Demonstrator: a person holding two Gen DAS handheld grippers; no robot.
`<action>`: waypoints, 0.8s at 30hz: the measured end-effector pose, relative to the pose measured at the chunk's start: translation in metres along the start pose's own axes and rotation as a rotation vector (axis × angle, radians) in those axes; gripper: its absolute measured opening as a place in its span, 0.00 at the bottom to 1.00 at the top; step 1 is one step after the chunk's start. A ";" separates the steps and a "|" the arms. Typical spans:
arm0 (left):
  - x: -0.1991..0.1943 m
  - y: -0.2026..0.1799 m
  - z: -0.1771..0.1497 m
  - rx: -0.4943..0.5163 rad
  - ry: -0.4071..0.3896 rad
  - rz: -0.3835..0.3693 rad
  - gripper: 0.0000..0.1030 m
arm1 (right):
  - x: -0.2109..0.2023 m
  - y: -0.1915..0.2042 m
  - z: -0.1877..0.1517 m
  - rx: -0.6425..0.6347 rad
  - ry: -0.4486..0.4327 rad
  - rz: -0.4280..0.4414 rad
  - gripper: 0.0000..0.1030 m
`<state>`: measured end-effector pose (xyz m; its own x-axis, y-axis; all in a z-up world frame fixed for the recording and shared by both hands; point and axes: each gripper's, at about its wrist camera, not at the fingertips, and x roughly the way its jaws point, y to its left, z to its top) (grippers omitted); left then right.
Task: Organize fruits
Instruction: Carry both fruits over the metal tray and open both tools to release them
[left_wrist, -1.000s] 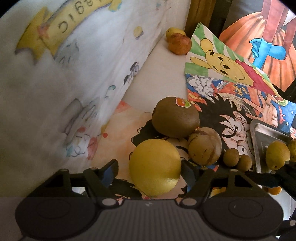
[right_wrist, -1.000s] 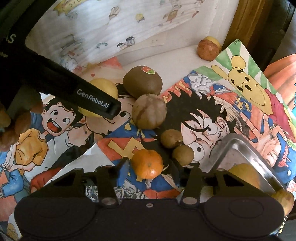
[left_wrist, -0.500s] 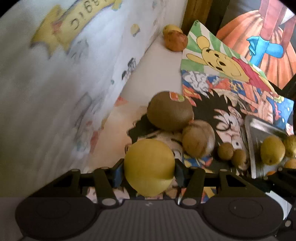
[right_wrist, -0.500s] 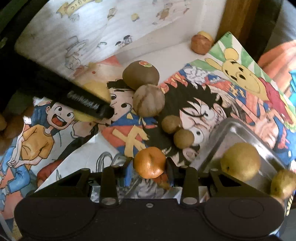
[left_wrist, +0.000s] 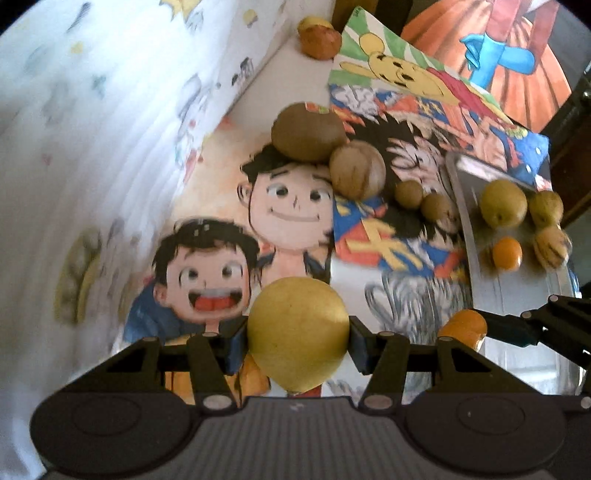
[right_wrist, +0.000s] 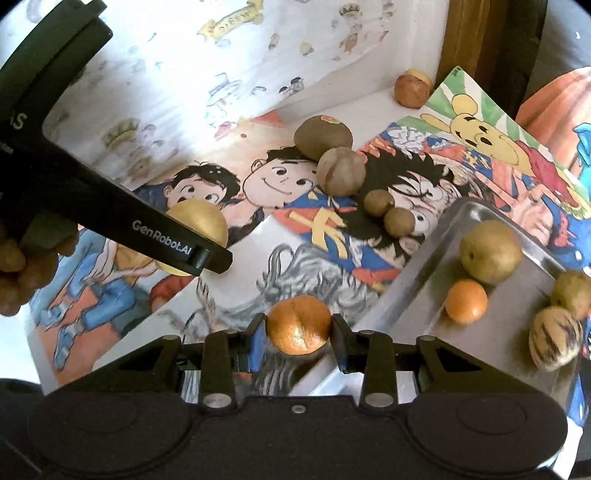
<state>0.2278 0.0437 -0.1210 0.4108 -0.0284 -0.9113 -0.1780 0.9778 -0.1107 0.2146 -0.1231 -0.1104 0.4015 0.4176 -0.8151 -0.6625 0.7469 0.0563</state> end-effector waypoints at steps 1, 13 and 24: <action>-0.002 -0.001 -0.003 0.005 0.005 -0.002 0.57 | -0.004 -0.001 -0.003 0.010 0.000 -0.006 0.37; -0.016 -0.053 -0.026 0.090 -0.009 -0.047 0.57 | -0.053 -0.049 -0.056 0.124 -0.013 -0.094 0.37; -0.022 -0.131 -0.034 0.077 -0.061 -0.078 0.57 | -0.078 -0.114 -0.088 0.108 -0.022 -0.130 0.37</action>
<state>0.2118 -0.0907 -0.0997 0.4748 -0.0946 -0.8750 -0.0748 0.9863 -0.1472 0.2029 -0.2860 -0.1037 0.4938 0.3247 -0.8067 -0.5332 0.8458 0.0140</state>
